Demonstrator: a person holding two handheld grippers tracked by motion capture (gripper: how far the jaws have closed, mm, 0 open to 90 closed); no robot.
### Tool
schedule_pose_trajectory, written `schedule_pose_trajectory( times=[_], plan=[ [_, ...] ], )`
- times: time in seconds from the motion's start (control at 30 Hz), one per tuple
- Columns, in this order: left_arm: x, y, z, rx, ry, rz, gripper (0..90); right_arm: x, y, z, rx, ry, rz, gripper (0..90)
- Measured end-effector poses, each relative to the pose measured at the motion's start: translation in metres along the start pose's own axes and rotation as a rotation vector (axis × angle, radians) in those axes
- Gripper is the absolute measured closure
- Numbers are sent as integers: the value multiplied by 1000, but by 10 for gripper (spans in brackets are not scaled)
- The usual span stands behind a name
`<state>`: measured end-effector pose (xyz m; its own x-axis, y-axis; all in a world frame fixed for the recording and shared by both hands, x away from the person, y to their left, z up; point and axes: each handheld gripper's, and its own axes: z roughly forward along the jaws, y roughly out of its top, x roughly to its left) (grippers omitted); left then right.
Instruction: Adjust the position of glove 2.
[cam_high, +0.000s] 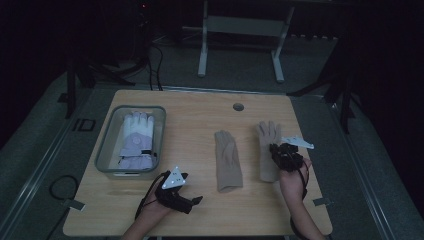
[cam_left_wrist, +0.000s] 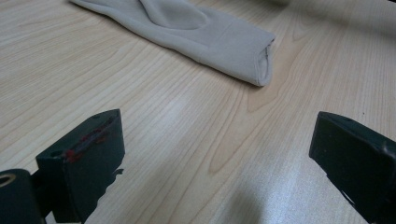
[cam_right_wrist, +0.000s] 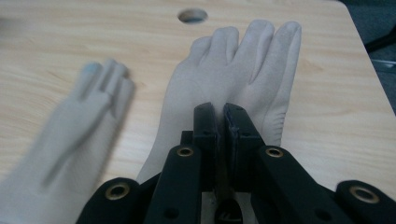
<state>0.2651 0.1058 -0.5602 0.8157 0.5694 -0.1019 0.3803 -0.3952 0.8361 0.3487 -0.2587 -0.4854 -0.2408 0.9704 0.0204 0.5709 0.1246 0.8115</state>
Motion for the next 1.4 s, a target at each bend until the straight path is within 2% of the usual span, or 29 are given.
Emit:
schedule_pose_trajectory(
  times=[0.17, 0.43, 0.67, 0.77, 0.87, 1.03, 1.2, 1.4],
  plan=[
    [1, 0, -1, -13, -3, -2, 34, 22, 9, -4, -19, 31, 1, 840],
    [0, 1, -2, -19, -1, -1, 33, 62, 13, 1, -8, 89, -11, 840],
    [2, 2, -3, -31, 0, -8, 34, 96, 21, 6, -5, 122, -26, 840],
    [1, 2, -4, -33, 14, -5, 33, 107, 20, 12, 6, 119, -40, 840],
    [1, 3, -4, -37, 15, -2, 33, 111, 15, 18, 20, 117, -36, 839],
    [-1, 3, -3, -36, 14, -3, 33, 112, 2, 31, 60, 127, 5, 838],
    [-3, 4, -2, -32, 16, 6, 33, 116, -8, 43, 93, 121, 3, 837],
    [-3, 3, 0, -35, 8, 16, 33, 113, -16, 51, 112, 119, -3, 826]
  ],
)
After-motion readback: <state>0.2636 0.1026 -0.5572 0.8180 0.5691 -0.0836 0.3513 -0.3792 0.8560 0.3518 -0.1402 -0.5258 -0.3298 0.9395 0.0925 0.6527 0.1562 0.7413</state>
